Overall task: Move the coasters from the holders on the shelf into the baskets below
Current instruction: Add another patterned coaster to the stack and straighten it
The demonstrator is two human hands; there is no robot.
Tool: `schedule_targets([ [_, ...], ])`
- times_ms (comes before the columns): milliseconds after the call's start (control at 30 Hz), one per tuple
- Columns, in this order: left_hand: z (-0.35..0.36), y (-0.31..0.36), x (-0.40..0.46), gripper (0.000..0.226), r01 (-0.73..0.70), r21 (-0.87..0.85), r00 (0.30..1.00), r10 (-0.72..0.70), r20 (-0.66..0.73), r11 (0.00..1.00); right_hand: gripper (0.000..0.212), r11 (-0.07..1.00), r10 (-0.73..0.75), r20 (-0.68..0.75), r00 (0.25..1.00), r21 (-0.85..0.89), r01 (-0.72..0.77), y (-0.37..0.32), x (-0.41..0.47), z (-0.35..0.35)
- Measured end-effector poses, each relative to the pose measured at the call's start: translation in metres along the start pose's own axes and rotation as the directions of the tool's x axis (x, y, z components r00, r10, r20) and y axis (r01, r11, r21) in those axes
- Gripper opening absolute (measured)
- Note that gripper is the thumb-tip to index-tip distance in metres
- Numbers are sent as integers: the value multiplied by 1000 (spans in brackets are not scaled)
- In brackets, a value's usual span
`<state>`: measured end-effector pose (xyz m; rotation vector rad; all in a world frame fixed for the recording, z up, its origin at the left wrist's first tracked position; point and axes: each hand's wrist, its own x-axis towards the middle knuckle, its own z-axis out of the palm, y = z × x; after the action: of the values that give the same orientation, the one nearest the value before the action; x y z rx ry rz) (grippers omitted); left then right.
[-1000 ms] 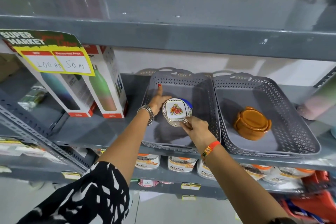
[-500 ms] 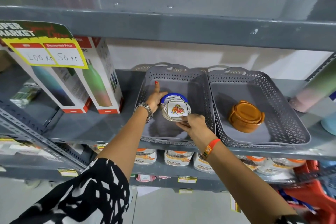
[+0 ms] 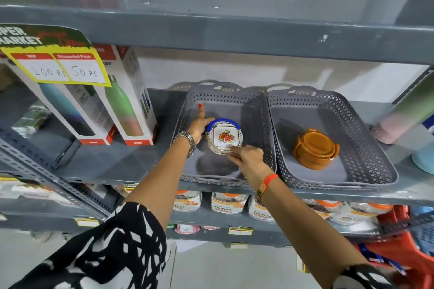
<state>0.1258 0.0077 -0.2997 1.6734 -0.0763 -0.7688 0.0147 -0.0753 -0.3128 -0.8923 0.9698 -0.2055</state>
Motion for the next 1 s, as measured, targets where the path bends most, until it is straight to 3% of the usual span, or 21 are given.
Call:
schedule_targets([
  [67,1,2,-4,80,12,26,1000,-12,14,1000,54,1000,-2,-11,1000,21,2,-2,2,2],
  [133,2,3,-6,74,16,38,1000,-16,13,999,33,1000,-12,-36,999,14,13,-5,2,6],
  [367,0,4,-4,81,30,-10,999,-30,16,999,49,988,-2,-45,999,-157,-5,-13,8,8],
  [467,-4,7,-3,70,-9,-156,992,-11,-127,988,57,945,-75,-109,991,-324,36,-31,9,9],
  [533,-3,6,-5,77,32,-300,978,-92,-185,953,53,922,-102,-66,993,-381,69,-40,6,11],
  [667,11,-4,-20,80,89,-557,982,-168,-91,825,53,936,-55,1,998,-347,52,-39,6,15],
  [1000,11,-1,-15,87,63,-405,971,-149,-184,912,36,977,64,76,995,-209,-47,-28,-12,9],
])
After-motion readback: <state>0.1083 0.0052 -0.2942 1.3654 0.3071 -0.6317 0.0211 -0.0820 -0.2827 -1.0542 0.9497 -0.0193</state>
